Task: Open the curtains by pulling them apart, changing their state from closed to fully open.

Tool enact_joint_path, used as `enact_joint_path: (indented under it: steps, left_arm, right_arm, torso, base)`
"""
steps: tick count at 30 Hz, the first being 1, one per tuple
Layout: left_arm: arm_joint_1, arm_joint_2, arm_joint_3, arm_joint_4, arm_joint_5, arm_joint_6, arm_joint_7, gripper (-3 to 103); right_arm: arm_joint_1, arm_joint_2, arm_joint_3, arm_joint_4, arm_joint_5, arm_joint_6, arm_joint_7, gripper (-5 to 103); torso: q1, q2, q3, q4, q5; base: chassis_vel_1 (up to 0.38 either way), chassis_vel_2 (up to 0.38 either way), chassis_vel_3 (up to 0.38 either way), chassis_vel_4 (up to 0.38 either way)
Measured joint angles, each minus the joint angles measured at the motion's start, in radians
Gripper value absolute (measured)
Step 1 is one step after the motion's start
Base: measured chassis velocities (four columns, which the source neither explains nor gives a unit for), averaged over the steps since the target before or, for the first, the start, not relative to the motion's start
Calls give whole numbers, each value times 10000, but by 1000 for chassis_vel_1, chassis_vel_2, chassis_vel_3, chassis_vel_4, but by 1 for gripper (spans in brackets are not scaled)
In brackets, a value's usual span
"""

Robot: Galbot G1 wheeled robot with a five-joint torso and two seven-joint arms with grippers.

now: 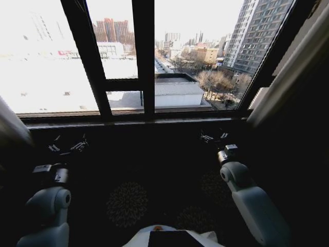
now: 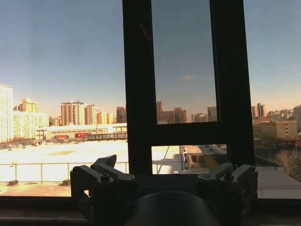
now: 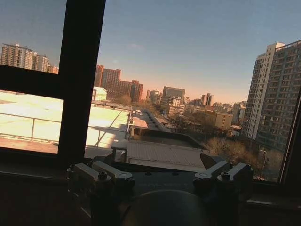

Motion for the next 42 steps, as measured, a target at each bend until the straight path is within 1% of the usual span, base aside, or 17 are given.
enact_joint_path:
  steps: [7, 9, 11, 13, 14, 16, 17, 18, 21, 22, 25, 32, 35, 42]
  left_arm:
    - [47, 12, 29, 100, -87, -141, 127, 100]
    - [80, 35, 5, 111, -104, -198, 343, 100]
    - [124, 37, -2, 57, -177, -200, 457, 100]
    - [161, 29, -6, 5, -207, -201, 501, 100]
    - [215, 2, -23, -69, -224, -140, 577, 100]
    - [366, -69, -105, -344, -242, 312, 699, 100]
    - [453, -93, -133, -470, -262, 529, 711, 100]
    - [453, -93, -133, -470, -262, 529, 711, 100]
    - [711, -121, -243, -795, -253, 1127, 715, 100]
    - [711, -121, -243, -795, -253, 1127, 715, 100]
    - [760, -119, -285, -910, -218, 1384, 706, 100]
    - [715, -141, -213, -936, -81, 1444, 687, 100]
    - [701, -142, -209, -925, -63, 1437, 674, 100]
    - [697, -142, -204, -914, -58, 1420, 669, 100]
  right_arm:
    - [-262, -7, 99, 227, 106, -174, -111, 100]
    - [-355, -79, 121, 377, 464, -225, -337, 100]
    - [-348, -118, 108, 470, 848, -323, -421, 100]
    - [-300, -129, 74, 480, 1023, -387, -433, 100]
    - [-229, -132, 36, 473, 1099, -420, -434, 100]
    - [-10, -119, -37, 354, 1147, -430, -405, 100]
    - [94, -101, -54, 295, 1153, -430, -374, 100]
    - [94, -101, -54, 295, 1153, -430, -374, 100]
    - [342, -108, -65, 228, 1154, -430, -297, 100]
    - [342, -108, -65, 228, 1154, -430, -297, 100]
    - [401, -184, -37, 282, 1152, -431, -288, 100]
    - [342, -217, 116, 330, 1113, -457, -253, 100]
    - [324, -217, 129, 345, 1101, -466, -247, 100]
    - [319, -217, 132, 349, 1095, -472, -243, 100]
  torso:
    - [-23, 12, -9, 0, -3]
    - [-27, 16, -11, -2, -5]
    - [-26, 15, -10, 1, -7]
    - [-25, 15, -9, 1, -6]
    - [-23, 14, -8, 0, -6]
    - [-20, 12, -6, 0, -2]
    - [-19, 12, -6, 1, 1]
    - [-19, 12, -6, 1, 1]
    - [-20, 12, -7, 2, -1]
    - [-20, 12, -7, 2, -1]
    - [-20, 13, -7, 2, -6]
    - [-19, 12, -7, -3, -1]
    - [-20, 12, -7, 1, -3]
    - [-20, 12, -7, 0, -4]
  base:
    - [-24, 15, 13, -3]
    - [0, 0, 0, 0]
    - [0, 0, 0, 0]
    - [0, 0, 0, 0]
    - [0, 0, 0, 0]
    - [0, 0, 0, 0]
    - [0, 0, 0, 0]
    - [0, 0, 0, 0]
    - [0, 0, 0, 0]
    - [0, 0, 0, 0]
    - [0, 0, 0, 0]
    - [0, 0, 0, 0]
    - [0, 0, 0, 0]
    - [0, 0, 0, 0]
